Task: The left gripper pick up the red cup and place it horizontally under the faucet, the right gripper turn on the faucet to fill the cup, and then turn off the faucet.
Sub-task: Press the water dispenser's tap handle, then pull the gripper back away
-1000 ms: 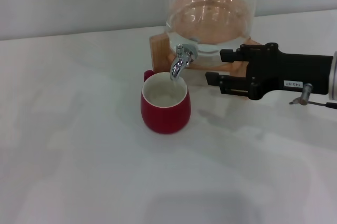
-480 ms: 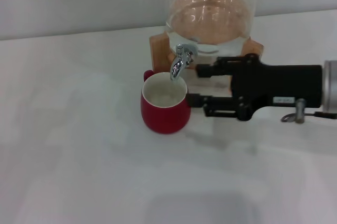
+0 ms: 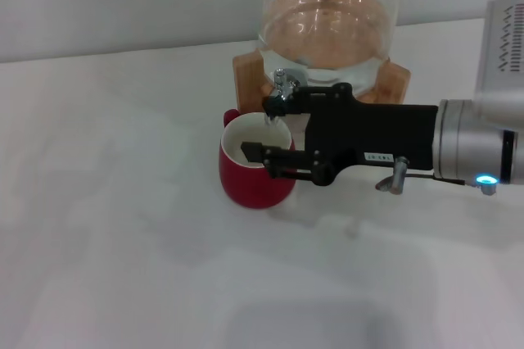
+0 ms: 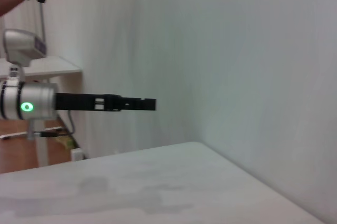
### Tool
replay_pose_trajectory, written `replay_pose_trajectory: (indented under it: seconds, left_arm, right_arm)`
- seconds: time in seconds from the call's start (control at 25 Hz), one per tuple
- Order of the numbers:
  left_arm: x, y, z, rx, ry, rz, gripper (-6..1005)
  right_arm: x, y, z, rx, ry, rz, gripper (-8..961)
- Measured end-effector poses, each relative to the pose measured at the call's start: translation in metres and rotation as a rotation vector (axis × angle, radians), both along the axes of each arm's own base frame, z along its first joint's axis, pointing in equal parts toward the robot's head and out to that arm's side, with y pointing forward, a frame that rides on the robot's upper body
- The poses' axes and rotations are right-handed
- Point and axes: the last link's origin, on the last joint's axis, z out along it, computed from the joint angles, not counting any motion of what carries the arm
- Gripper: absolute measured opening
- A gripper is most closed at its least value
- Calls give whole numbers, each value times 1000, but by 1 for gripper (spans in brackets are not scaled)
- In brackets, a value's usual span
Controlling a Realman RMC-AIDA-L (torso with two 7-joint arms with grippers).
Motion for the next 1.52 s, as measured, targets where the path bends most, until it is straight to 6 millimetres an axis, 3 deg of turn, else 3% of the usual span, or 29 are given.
replay_pose_trajectory:
  seconds: [0.8,1.52]
  left_arm:
    - [-1,3,1,12,11,12,866]
    - [0,3,2,10,11,5,867]
  right_arm:
    - [-2,0,1,14,-12,0,631]
    - [4,9,-10,46,-23,-42,631]
